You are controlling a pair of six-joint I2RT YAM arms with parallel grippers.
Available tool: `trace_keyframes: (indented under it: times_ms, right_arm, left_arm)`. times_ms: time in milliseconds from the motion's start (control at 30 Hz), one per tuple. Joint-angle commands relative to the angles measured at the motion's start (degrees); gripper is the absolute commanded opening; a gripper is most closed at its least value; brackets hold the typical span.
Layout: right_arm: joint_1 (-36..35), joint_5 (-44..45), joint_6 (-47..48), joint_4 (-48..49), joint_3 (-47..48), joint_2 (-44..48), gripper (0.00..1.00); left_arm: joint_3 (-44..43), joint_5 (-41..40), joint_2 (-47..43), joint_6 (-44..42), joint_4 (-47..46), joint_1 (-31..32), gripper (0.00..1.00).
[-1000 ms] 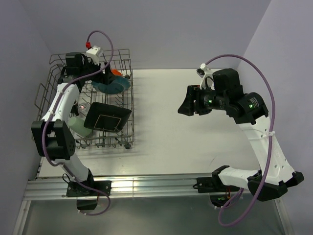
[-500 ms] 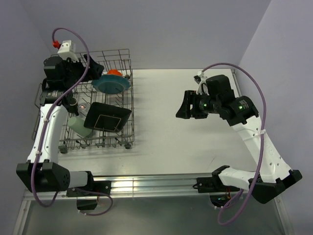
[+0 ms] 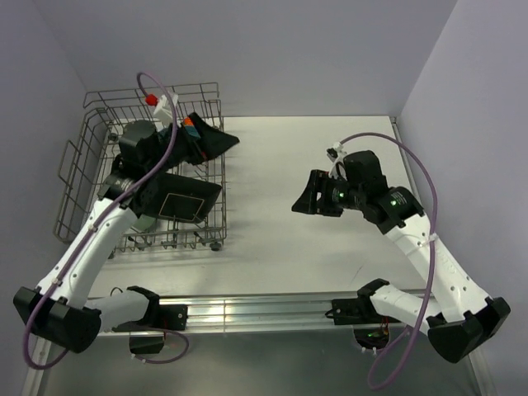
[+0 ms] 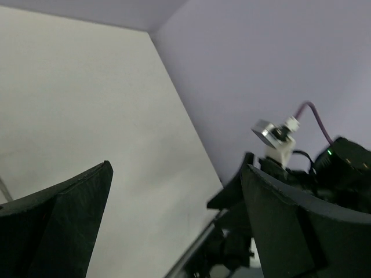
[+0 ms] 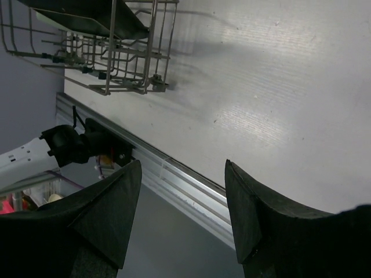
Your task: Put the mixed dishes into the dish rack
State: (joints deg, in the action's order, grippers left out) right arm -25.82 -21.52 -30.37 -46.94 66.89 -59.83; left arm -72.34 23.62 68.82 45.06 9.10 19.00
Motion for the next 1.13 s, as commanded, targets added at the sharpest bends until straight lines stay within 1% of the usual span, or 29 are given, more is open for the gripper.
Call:
trace_keyframes:
  times_ms: [0, 133, 233, 367, 467, 633, 767, 900, 1100]
  right_arm:
    - [0.3, 0.1, -2.7, 6.8, -4.2, 5.0, 0.67]
    - [0.3, 3.2, -3.6, 7.3, -9.7, 8.7, 0.67]
    - [0.3, 5.0, -3.8, 7.7, -15.5, 12.3, 0.67]
    - [0.3, 6.0, -4.2, 7.7, -20.6, 16.7, 0.67]
    - [0.3, 6.7, -5.1, 7.9, -24.1, 20.4, 0.67]
    - [0.3, 6.8, -7.5, 8.8, -29.8, 27.5, 0.67]
    - [0.3, 6.9, -8.6, 7.6, -33.0, 32.2, 0.67]
    - [0.3, 6.3, -10.0, 6.9, -35.9, 36.9, 0.67]
    - [0.3, 4.4, -14.5, 9.4, -40.0, 44.6, 0.68]
  left_arm:
    - [3.7, -0.2, -5.9, 4.5, -0.3, 4.5, 0.99]
    - [10.4, -0.9, -12.8, 7.2, -1.6, 9.0, 0.99]
    - [15.8, -1.1, -17.6, 10.2, -1.6, 11.0, 0.99]
    - [22.8, -2.5, -24.1, 14.3, -0.9, 12.1, 0.99]
    - [25.5, -3.7, -28.8, 16.5, 0.7, 12.2, 0.99]
    - [26.6, -5.3, -35.0, 17.7, 5.5, 12.2, 0.99]
    - [28.3, -6.0, -39.3, 19.1, 10.7, 12.1, 0.99]
    - [30.8, -6.9, -44.1, 21.4, 13.9, 12.2, 0.99]
    - [33.7, -8.1, -51.5, 24.6, 17.3, 12.1, 0.99]
